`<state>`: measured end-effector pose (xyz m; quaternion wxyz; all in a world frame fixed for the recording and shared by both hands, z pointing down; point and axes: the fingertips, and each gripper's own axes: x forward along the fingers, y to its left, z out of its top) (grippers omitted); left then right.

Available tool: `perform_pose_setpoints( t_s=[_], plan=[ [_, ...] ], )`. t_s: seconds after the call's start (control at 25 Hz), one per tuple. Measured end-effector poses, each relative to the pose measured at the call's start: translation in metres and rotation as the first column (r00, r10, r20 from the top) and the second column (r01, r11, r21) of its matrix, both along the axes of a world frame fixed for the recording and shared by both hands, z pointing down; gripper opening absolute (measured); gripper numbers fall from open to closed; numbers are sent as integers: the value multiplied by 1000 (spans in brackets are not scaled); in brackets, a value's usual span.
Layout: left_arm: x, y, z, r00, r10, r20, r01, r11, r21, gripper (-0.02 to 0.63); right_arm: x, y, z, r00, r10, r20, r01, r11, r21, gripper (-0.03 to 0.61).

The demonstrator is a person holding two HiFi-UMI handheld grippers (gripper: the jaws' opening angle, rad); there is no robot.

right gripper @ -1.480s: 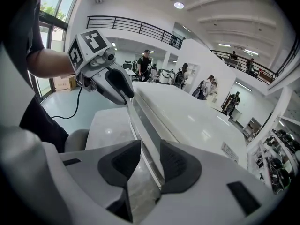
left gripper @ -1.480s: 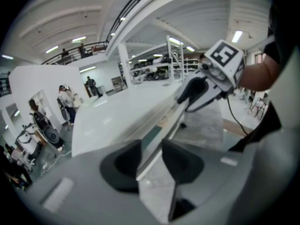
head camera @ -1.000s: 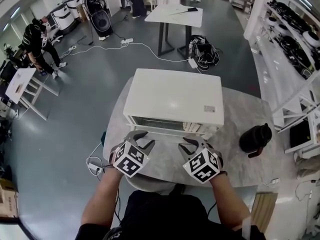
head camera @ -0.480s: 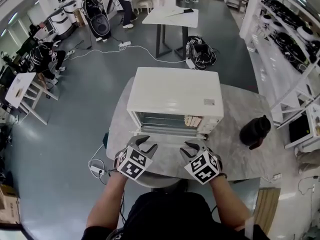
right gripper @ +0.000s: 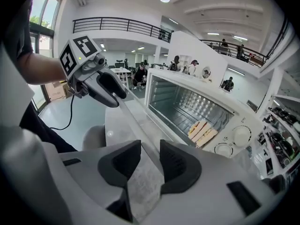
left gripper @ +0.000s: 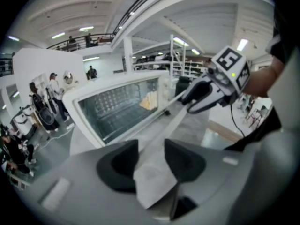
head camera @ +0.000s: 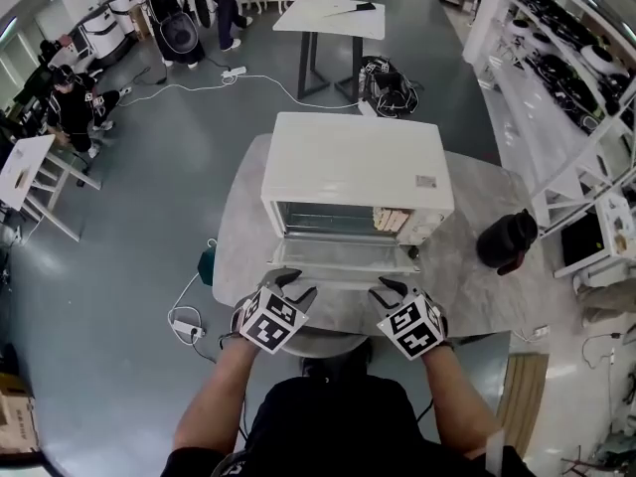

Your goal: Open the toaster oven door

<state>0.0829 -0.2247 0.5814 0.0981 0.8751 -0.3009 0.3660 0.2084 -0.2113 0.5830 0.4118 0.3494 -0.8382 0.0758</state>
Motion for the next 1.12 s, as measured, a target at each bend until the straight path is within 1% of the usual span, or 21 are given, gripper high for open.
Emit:
perform_pose_setpoints(
  t_s=[0.08, 0.16, 0.24, 0.36, 0.6, 0.76, 0.8, 0.96, 1.04, 1.12],
  plan=[
    [-2, 10, 5, 1000, 18, -9, -18, 1000, -20, 179, 0, 7, 8, 1000, 23, -4, -23, 1000, -15, 120],
    [-3, 19, 6, 999, 38, -29, -38, 999, -18, 179, 0, 16, 17, 999, 44, -4, -44, 999, -29, 123],
    [-4, 26, 2, 998, 49, -49, -49, 999, 0, 173, 1, 23, 26, 998, 58, -4, -59, 998, -39, 124],
    [-7, 29, -6, 997, 53, -56, -51, 998, 30, 160, 0, 28, 32, 996, 86, 8, -86, 996, -29, 121],
    [2, 34, -14, 995, 75, -71, -71, 996, 55, 153, 0, 31, 39, 993, 115, 32, -115, 993, -23, 121],
    [4, 31, -6, 996, 85, -3, -84, 993, 87, 153, -1, 35, 45, 991, 126, 41, -125, 992, -30, 124],
    [5, 30, -3, 996, 87, 3, -87, 993, 81, 152, -1, 36, 46, 991, 125, 42, -124, 992, -32, 127],
    [7, 31, 17, 996, 78, 33, -79, 997, 19, 151, -1, 42, 52, 992, 116, 40, -114, 992, -57, 137],
    [8, 34, 22, 996, 71, 44, -72, 997, 7, 147, -5, 48, 54, 995, 90, 34, -87, 993, -85, 135],
    [8, 37, 27, 997, 68, 45, -68, 998, -3, 147, -11, 57, 52, 998, 43, 34, -39, 994, -100, 132]
  ],
)
